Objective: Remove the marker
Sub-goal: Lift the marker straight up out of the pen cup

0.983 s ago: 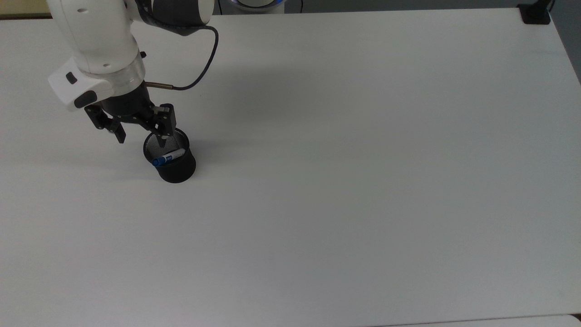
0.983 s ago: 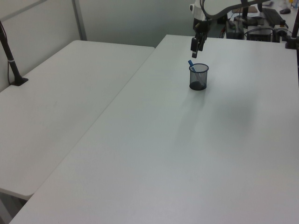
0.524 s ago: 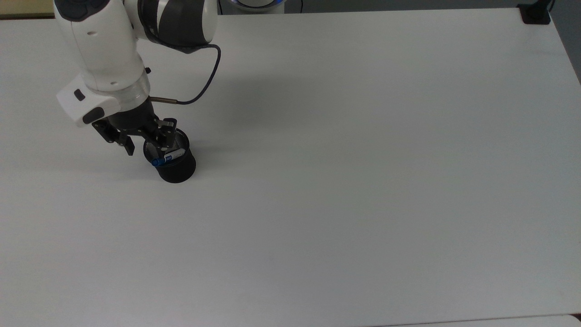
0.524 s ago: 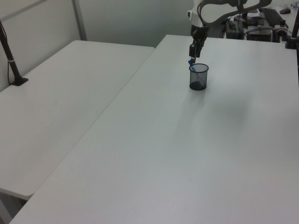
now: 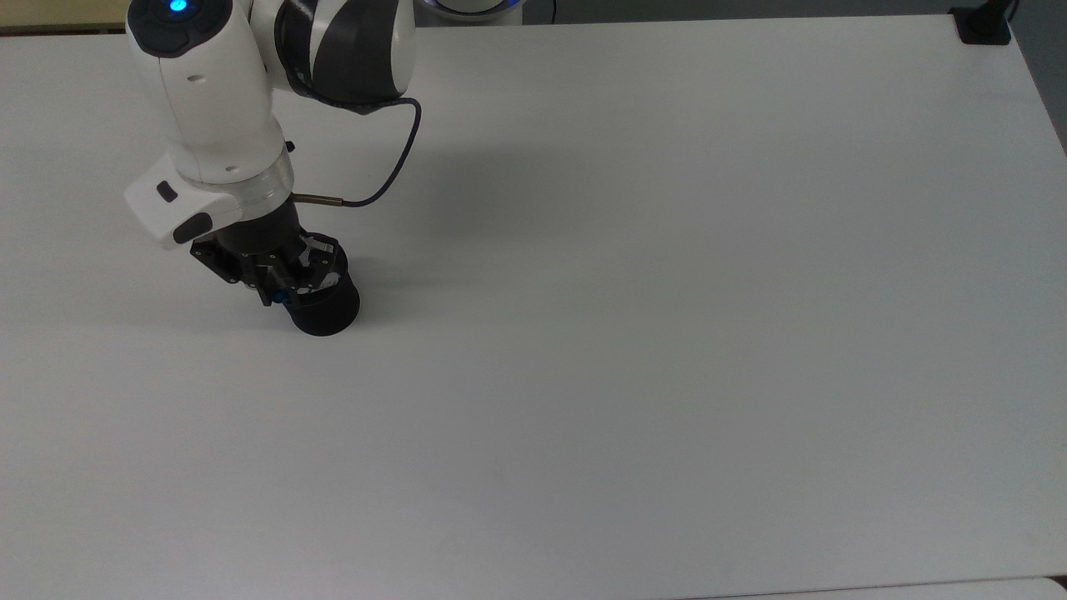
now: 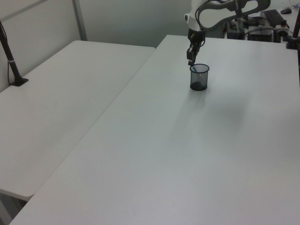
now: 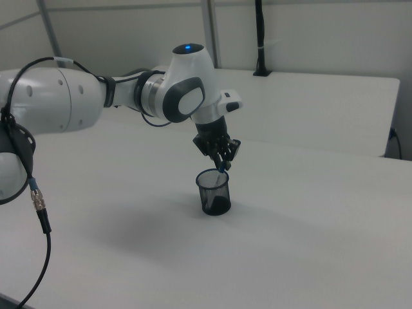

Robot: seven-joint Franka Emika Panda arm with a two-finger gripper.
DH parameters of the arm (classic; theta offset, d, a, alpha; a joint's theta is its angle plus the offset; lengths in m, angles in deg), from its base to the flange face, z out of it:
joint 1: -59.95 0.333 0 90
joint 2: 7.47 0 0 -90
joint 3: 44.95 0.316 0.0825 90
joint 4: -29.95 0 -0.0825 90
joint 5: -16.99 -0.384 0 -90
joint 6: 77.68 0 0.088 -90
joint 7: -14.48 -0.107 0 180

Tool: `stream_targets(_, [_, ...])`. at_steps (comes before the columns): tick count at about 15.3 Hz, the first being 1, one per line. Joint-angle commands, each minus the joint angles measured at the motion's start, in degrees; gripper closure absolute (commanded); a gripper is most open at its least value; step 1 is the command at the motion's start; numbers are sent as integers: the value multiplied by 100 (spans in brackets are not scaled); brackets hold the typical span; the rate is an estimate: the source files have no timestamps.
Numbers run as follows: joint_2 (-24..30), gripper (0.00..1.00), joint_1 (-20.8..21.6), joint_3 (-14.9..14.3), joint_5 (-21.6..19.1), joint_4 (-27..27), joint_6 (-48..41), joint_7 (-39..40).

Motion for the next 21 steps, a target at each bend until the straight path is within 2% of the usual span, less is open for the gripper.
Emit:
stream_targets(1, [20,84,42,-16,-31,8,133,21])
stream_targets(2, [29,87,42,-16,-57,8,133,4])
stream_targets(5, [116,88,51,-16,-118,26,90,-5])
stream_targets(8, [537,88,51,-16,-451,34,54,12])
stream_targets(13, [1039,88,77,-16,-716,140,45,4])
stream_targets(15, [1145,88,218,-8,-778,140,-129,4])
stream_targets(18, [1163,88,533,-16,-856,149,-928,-14])
stream_targets(21, [1119,88,946,-8,-1050,79,-1561,-522])
